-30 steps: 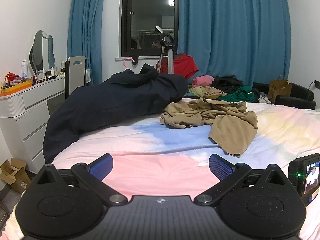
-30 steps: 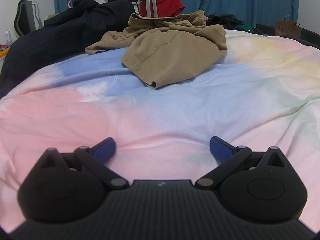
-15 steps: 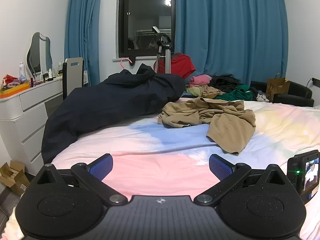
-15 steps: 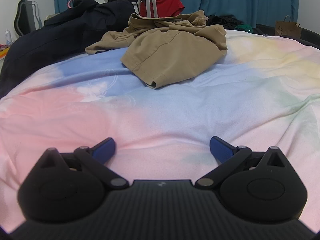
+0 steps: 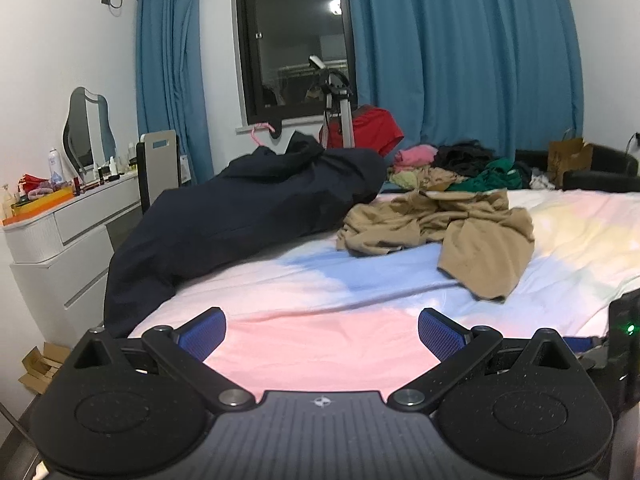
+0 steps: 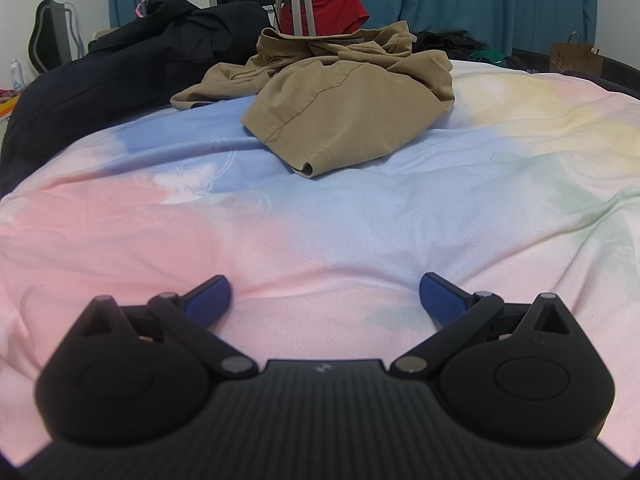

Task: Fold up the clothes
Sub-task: 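Move both tools toward the crumpled tan t-shirt on the bed, then grasp the tan t-shirt edge with the left gripper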

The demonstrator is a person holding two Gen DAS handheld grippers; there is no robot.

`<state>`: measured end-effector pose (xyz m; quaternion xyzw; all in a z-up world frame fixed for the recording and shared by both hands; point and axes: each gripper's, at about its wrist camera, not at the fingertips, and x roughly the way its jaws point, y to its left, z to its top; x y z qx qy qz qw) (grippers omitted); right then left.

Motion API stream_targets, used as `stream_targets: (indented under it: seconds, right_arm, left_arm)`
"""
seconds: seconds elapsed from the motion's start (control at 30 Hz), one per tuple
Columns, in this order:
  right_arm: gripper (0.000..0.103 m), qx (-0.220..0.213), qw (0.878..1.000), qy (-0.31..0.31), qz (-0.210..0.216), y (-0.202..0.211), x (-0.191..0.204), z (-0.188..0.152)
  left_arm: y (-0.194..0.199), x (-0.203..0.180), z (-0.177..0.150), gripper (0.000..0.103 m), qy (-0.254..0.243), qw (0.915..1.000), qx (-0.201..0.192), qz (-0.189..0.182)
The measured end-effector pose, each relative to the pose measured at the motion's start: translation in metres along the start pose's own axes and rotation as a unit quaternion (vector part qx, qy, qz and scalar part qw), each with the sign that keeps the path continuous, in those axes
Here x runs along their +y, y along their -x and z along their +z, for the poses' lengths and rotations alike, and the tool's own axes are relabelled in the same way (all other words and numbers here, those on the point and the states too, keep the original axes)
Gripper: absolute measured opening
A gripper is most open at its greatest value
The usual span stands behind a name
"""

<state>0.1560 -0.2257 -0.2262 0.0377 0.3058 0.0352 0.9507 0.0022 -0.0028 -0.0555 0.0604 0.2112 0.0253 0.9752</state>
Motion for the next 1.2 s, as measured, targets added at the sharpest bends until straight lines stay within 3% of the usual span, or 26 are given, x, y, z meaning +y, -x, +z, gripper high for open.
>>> stream_targets:
  seconds: [0.23, 0.43, 0.67, 0.7, 0.77, 0.87, 0.9, 1.0, 1.07, 1.1, 1.2]
  right_arm:
    - [0.103, -0.001, 1.0, -0.002, 0.002, -0.001, 0.0, -0.001]
    - [0.103, 0.0, 1.0, 0.0, 0.001, -0.003, 0.002, 0.001]
    - [0.103, -0.033, 0.996, -0.011, 0.081, 0.01, 0.011, 0.03]
    - [0.103, -0.041, 0.993, -0.039, 0.107, 0.016, 0.008, 0.041]
    - [0.103, -0.047, 0.991, -0.062, 0.11, 0.027, 0.003, 0.065]
    - [0.103, -0.017, 0.993, -0.105, 0.041, 0.037, -0.019, 0.105]
    - [0.103, -0.025, 0.992, -0.121, 0.022, 0.041, -0.031, 0.116]
    - [0.103, -0.095, 0.983, -0.15, -0.041, 0.053, -0.057, 0.122]
    - [0.103, -0.112, 0.974, -0.175, -0.087, 0.047, -0.072, 0.12]
    - [0.103, -0.111, 0.972, -0.19, -0.083, 0.039, -0.08, 0.115]
    - [0.103, -0.131, 0.96, -0.245, 0.007, 0.02, -0.099, 0.101]
  left_arm:
    - [-0.042, -0.003, 0.018, 0.103, 0.012, 0.9971, 0.054, -0.052]
    - [-0.102, -0.015, 0.058, 0.102, 0.018, 0.9916, 0.061, -0.112]
    - [-0.204, -0.05, 0.114, 0.099, 0.026, 0.9854, 0.07, -0.153]
    - [-0.219, -0.056, 0.121, 0.099, 0.031, 0.9849, 0.069, -0.156]
    - [-0.251, -0.063, 0.133, 0.097, 0.044, 0.9824, 0.071, -0.167]
    - [-0.299, -0.067, 0.142, 0.095, 0.083, 0.9772, 0.073, -0.182]
    - [-0.315, -0.069, 0.144, 0.093, 0.094, 0.9755, 0.075, -0.184]
    - [-0.358, -0.086, 0.144, 0.088, 0.069, 0.9818, 0.076, -0.159]
    - [-0.385, -0.098, 0.14, 0.077, 0.045, 0.9852, 0.085, -0.142]
    - [-0.397, -0.103, 0.138, 0.073, 0.034, 0.9862, 0.086, -0.138]
    - [-0.406, -0.107, 0.138, 0.042, 0.027, 0.9886, 0.053, -0.138]
